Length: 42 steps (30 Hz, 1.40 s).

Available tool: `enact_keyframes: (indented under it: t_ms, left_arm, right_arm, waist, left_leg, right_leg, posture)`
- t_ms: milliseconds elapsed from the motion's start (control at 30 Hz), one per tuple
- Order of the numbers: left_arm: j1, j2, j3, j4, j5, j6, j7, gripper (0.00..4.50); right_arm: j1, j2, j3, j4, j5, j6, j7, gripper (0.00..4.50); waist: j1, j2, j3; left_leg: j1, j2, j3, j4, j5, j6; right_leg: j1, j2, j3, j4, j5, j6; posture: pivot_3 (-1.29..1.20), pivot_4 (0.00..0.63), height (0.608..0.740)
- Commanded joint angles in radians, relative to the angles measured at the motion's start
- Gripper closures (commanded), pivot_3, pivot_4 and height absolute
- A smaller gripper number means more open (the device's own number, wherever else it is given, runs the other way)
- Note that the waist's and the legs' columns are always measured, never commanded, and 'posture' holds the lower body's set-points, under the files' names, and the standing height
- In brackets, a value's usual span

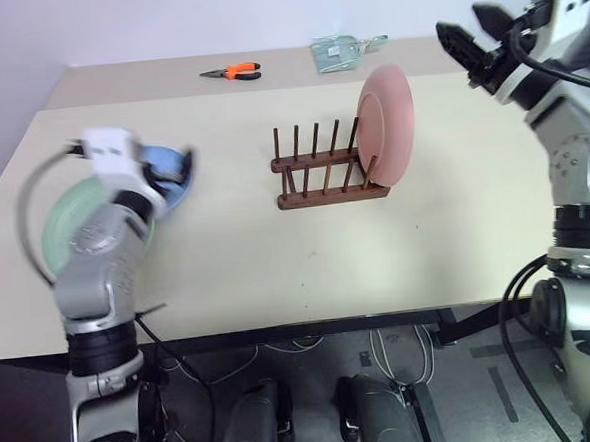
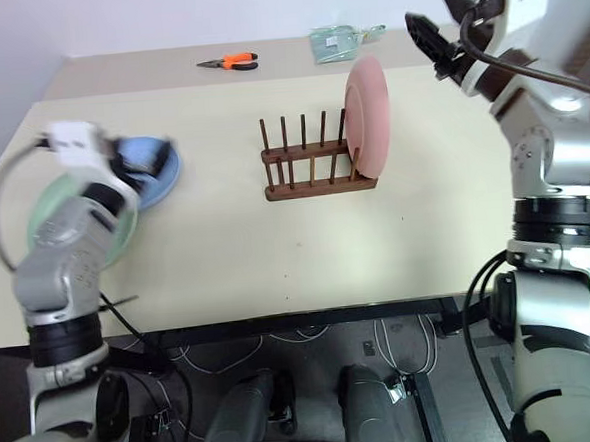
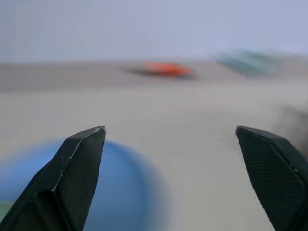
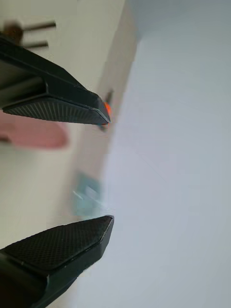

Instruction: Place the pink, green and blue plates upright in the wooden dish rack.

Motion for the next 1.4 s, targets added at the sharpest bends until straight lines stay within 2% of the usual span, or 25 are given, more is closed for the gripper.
enact_keyframes:
  t_ms: [33,100,167,300,467,567,800,967,1100,1267,1400]
  left_arm:
    - [0.001,0.005,0.232,0.018,0.032,0.03,0.23,0.05]
    - [0.046,0.004,0.302,-0.005,0.025,0.054,0.264,0.0]
    - [0.107,-0.01,0.342,-0.041,-0.01,0.113,0.253,0.0]
    - [0.22,-0.068,0.388,-0.129,-0.117,0.225,0.207,0.0]
    - [0.294,-0.14,0.42,-0.175,-0.283,0.408,0.154,0.0]
    - [0.265,-0.183,0.466,-0.162,-0.35,0.441,0.185,0.9]
    - [0.247,-0.212,0.483,-0.138,-0.386,0.389,0.235,4.48]
    - [0.212,-0.178,0.374,-0.274,-0.457,0.225,0.09,4.48]
    - [0.175,-0.071,0.149,-0.359,-0.404,0.247,0.032,4.48]
    - [0.041,-0.017,-0.048,-0.409,-0.372,0.322,0.079,4.48]
    - [-0.064,-0.056,-0.12,-0.409,-0.367,0.418,0.159,4.48]
  right_arm:
    - [0.075,-0.005,0.11,-0.218,0.03,0.02,0.145,1.49]
    - [0.126,0.009,0.167,-0.314,0.07,0.081,0.198,0.96]
    - [0.178,0.018,0.231,-0.399,0.098,0.135,0.245,0.15]
    - [0.257,0.04,0.336,-0.494,0.073,0.158,0.273,0.07]
    - [0.302,0.072,0.4,-0.531,0.04,0.14,0.287,0.07]
    - [0.319,0.08,0.424,-0.54,0.012,0.127,0.291,0.0]
    - [0.351,0.084,0.432,-0.547,-0.044,0.104,0.283,0.0]
    - [0.333,0.073,0.427,-0.536,-0.086,0.075,0.285,0.0]
    - [0.288,0.088,0.497,-0.474,-0.288,-0.089,0.228,0.0]
    - [0.19,0.136,0.558,-0.318,-0.528,-0.284,0.11,0.0]
    - [0.15,0.162,0.586,-0.233,-0.66,-0.378,0.041,0.0]
  waist:
    - [-0.002,-0.001,0.0]
    - [0.004,-0.001,0.0]
    - [0.011,-0.002,0.0]
    - [0.036,-0.006,-0.001]
    - [0.034,-0.009,-0.002]
    - [0.032,-0.009,-0.002]
    - [0.034,-0.009,-0.002]
    - [0.033,-0.011,-0.001]
    - [0.032,-0.011,-0.001]
    - [0.028,-0.011,-0.001]
    - [0.027,-0.011,-0.001]
  left_leg:
    - [0.0,0.001,0.0,0.0,0.0,0.0]
    - [0.001,0.002,0.001,0.0,0.0,0.0]
    - [0.001,0.001,0.001,0.001,0.0,0.0]
    - [0.0,-0.001,-0.001,0.002,-0.001,-0.001]
    - [0.0,-0.003,-0.006,0.002,-0.003,-0.004]
    - [0.0,-0.003,-0.006,0.002,-0.002,-0.005]
    - [0.0,-0.003,-0.006,0.002,-0.002,-0.005]
    - [0.0,-0.003,-0.006,0.002,-0.002,-0.005]
    - [0.0,-0.003,-0.005,0.002,-0.002,-0.005]
    - [0.0,-0.003,-0.005,0.002,-0.001,-0.005]
    - [0.0,-0.003,-0.005,0.002,0.001,-0.004]
  right_leg:
    - [0.0,0.0,0.0,0.0,0.0,0.0]
    - [0.001,0.0,0.0,0.0,0.0,0.0]
    - [0.001,-0.001,0.0,0.0,0.0,0.0]
    - [0.001,-0.003,-0.001,0.0,0.0,0.0]
    - [0.002,-0.004,-0.001,-0.001,0.0,0.0]
    - [0.001,-0.003,-0.001,0.0,0.0,0.0]
    - [0.002,-0.003,-0.001,0.0,0.0,0.0]
    - [0.002,-0.002,-0.001,0.0,0.0,0.0]
    - [0.002,-0.002,-0.001,0.0,0.0,0.0]
    - [0.002,-0.001,-0.001,0.0,0.0,0.0]
    - [0.002,0.001,-0.001,0.0,0.0,0.0]
  posture:
    - [0.0,0.15,0.74]
    - [0.0,0.15,0.74]
    - [0.0,0.15,0.74]
    - [0.0,0.15,0.74]
    - [0.0,0.15,0.74]
    - [0.0,0.15,0.74]
    - [0.0,0.15,0.74]
    - [0.0,0.15,0.74]
    - [0.0,0.15,0.74]
    - [0.0,0.15,0.74]
    - [0.0,0.15,0.74]
